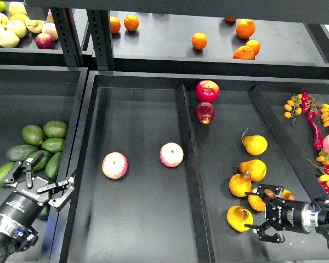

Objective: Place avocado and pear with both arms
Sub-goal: 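Open the right gripper to release the pear and withdraw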

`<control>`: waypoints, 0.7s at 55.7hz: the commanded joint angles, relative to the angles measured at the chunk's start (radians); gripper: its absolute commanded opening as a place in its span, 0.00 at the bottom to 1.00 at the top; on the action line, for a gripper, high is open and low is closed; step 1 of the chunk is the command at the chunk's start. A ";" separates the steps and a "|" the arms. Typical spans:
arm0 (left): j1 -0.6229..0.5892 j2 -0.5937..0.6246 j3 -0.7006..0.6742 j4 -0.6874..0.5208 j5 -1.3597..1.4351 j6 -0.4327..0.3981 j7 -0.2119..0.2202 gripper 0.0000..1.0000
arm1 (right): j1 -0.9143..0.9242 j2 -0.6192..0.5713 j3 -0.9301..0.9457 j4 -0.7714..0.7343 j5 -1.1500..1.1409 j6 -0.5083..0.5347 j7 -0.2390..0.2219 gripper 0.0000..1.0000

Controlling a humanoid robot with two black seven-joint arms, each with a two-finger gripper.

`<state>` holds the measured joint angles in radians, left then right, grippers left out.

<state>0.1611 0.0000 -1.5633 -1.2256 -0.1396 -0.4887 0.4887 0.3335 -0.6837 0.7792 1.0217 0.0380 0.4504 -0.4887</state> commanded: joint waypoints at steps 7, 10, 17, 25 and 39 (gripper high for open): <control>-0.002 0.000 0.008 -0.003 0.000 0.000 0.000 0.99 | 0.007 0.098 0.167 0.067 0.080 -0.122 0.000 0.99; -0.002 0.000 0.008 -0.003 0.000 0.000 0.000 0.99 | 0.004 0.204 0.254 0.061 0.088 -0.128 0.000 0.99; -0.002 0.000 0.012 -0.005 -0.002 0.000 0.000 0.99 | -0.010 0.343 0.354 0.057 0.088 -0.192 0.000 0.99; -0.005 0.000 0.028 -0.005 0.000 0.000 0.000 0.99 | -0.040 0.490 0.452 0.067 0.089 -0.260 0.000 0.99; -0.006 0.000 0.054 -0.002 -0.002 0.000 0.000 0.99 | -0.149 0.684 0.597 0.110 0.088 -0.256 0.000 0.99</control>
<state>0.1550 0.0000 -1.5212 -1.2301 -0.1404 -0.4887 0.4888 0.2339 -0.0441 1.3186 1.1233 0.1266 0.1842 -0.4886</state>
